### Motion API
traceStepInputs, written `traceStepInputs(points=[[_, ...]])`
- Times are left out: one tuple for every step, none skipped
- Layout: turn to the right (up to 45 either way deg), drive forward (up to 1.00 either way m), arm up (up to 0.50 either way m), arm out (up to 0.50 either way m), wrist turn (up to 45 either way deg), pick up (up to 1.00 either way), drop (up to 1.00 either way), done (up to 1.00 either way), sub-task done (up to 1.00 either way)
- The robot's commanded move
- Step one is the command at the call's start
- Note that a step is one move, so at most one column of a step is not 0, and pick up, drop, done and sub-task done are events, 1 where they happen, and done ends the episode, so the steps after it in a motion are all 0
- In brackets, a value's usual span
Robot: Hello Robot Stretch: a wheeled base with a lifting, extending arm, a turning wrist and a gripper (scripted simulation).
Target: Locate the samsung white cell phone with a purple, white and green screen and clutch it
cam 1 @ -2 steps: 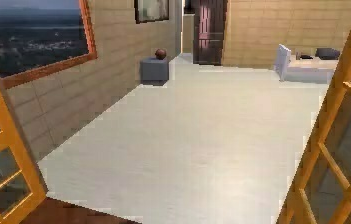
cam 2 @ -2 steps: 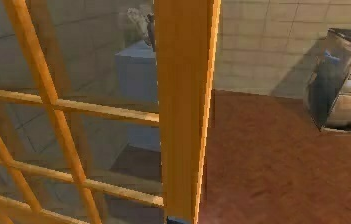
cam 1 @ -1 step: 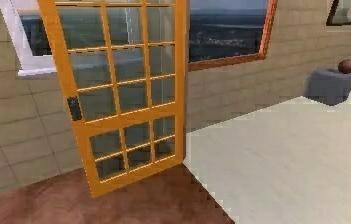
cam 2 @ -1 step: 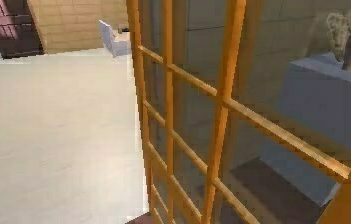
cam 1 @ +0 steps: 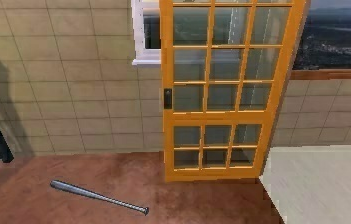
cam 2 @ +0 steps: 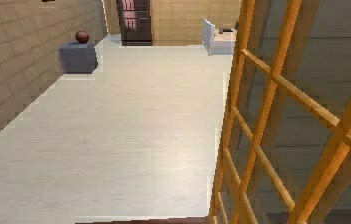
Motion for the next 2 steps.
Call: traceStepInputs(points=[[-3.0, 0.0, 0.0, 0.0, 0.0, 0.0, 0.0, 0.0, 0.0], [0.0, 0.25, 0.0, 0.0, 0.0, 0.0, 0.0, 0.0, 0.0]])
